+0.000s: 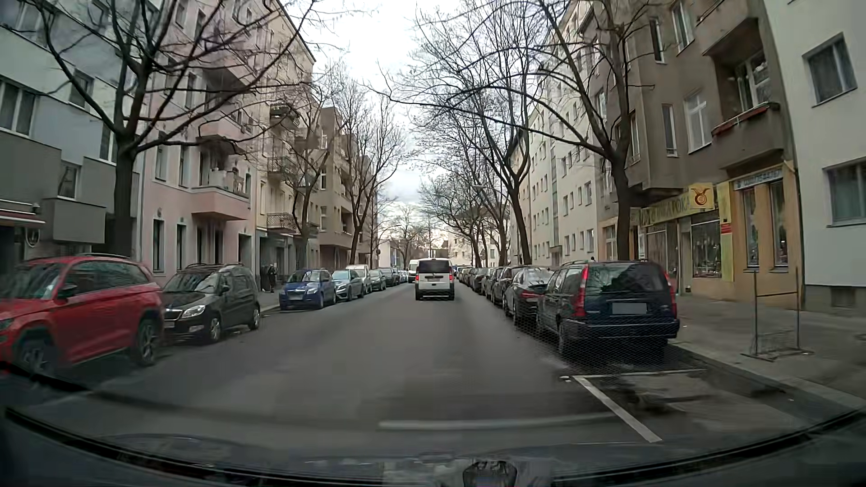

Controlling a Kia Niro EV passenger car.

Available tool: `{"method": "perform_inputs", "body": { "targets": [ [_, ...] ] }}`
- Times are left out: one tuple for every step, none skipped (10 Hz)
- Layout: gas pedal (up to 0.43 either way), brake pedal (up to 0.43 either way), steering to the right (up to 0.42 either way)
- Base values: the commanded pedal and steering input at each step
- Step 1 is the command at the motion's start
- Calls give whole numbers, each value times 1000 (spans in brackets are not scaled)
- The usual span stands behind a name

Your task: Follow the waypoints while adhering to traffic rules and regulations

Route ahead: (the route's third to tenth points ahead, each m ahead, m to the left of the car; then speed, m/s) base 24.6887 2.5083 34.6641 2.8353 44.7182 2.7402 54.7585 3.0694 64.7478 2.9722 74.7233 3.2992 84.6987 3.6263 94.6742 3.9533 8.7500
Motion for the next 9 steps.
{"method": "perform_inputs", "body": {
  "targets": [
    [8,12,0],
    [8,12,0],
    [8,12,0],
    [8,12,0],
    [8,12,0],
    [8,12,0],
    [8,12,0],
    [8,12,0],
    [8,12,0]
  ]
}}
